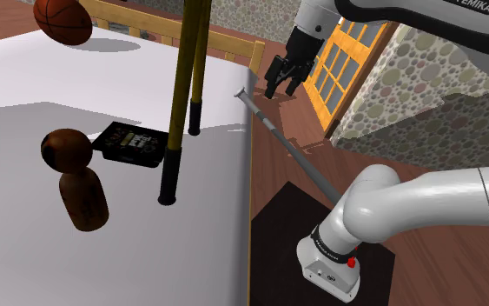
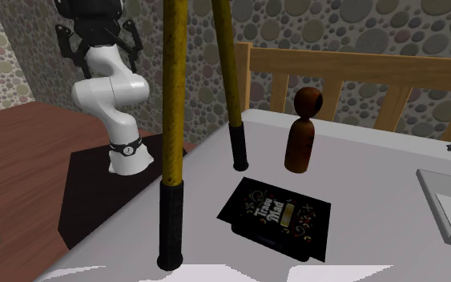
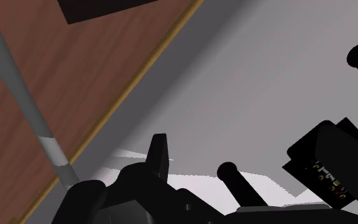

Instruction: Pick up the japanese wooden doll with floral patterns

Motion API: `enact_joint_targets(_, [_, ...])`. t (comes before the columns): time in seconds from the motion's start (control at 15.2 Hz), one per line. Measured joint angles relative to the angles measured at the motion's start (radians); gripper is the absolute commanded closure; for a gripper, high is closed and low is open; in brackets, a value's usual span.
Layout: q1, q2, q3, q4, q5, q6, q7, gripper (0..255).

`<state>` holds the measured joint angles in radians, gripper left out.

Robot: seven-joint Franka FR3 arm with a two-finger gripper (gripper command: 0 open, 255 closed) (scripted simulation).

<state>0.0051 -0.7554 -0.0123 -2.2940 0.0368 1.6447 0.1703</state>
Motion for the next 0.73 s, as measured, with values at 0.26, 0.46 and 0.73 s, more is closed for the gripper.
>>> enact_joint_targets(0.26, [0.016,0.024,0.041,0.0,0.026,0.034,0.043,0])
enact_joint_targets(0.46, [0.034,0.069,0.093,0.016,0.056,0.079,0.097,0])
enact_joint_targets(0.73, [0.057,0.134,0.167,0.041,0.089,0.143,0.173,0])
